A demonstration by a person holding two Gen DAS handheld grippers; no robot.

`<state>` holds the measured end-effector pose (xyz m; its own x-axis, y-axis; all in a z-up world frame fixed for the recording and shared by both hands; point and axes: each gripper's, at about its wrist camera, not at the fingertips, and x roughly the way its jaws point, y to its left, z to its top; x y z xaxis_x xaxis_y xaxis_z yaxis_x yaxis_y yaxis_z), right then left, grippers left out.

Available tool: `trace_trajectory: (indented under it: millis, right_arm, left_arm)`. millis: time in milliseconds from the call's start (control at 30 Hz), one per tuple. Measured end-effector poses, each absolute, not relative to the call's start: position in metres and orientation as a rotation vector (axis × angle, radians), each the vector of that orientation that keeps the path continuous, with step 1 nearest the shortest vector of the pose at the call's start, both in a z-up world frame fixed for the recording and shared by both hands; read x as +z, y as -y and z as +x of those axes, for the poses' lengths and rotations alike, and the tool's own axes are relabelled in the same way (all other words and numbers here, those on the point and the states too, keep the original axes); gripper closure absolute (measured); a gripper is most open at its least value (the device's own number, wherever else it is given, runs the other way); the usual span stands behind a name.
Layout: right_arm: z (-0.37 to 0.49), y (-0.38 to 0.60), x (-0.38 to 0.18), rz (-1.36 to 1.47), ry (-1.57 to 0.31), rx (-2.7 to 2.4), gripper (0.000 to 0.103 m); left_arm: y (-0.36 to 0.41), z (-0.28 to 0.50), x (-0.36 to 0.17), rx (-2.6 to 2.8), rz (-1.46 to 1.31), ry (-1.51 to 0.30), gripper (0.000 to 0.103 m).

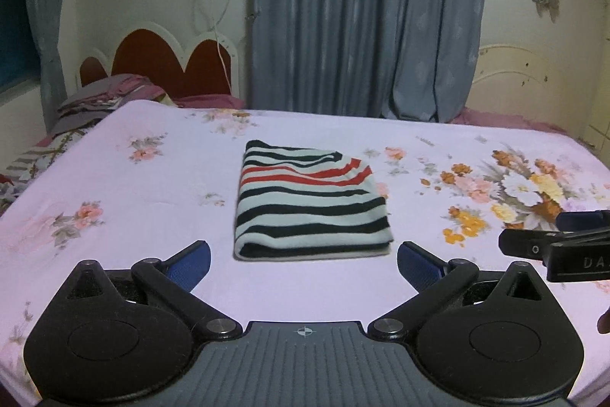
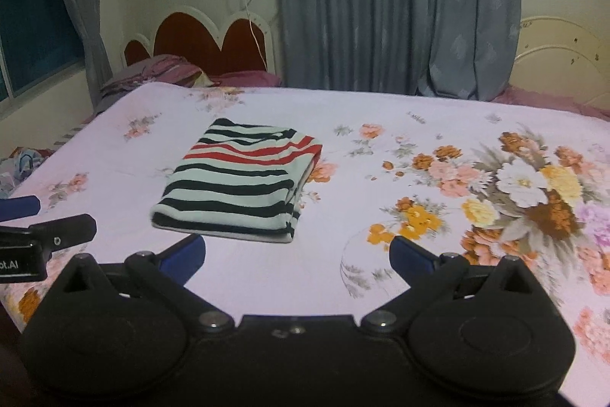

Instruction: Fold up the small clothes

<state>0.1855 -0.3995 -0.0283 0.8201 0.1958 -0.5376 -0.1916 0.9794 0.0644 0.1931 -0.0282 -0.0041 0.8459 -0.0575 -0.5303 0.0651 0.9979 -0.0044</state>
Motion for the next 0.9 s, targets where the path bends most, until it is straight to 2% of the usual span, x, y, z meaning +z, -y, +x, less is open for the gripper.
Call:
trace_trajectory:
  millis: [400,900]
  right_arm:
    - [0.127,0.402,-0.014,0.005,-0.523,0.215,0.001]
    - [0.112,0.399,-0.003,-0.004,-0.487,0.215,0.001]
  left_arm:
    - [0.031,0.123,0.018,-0.082,0.018,-0.505,0.0]
    - [0.03,0.113,0.024,-0.083,0.015,-0.489,0.0]
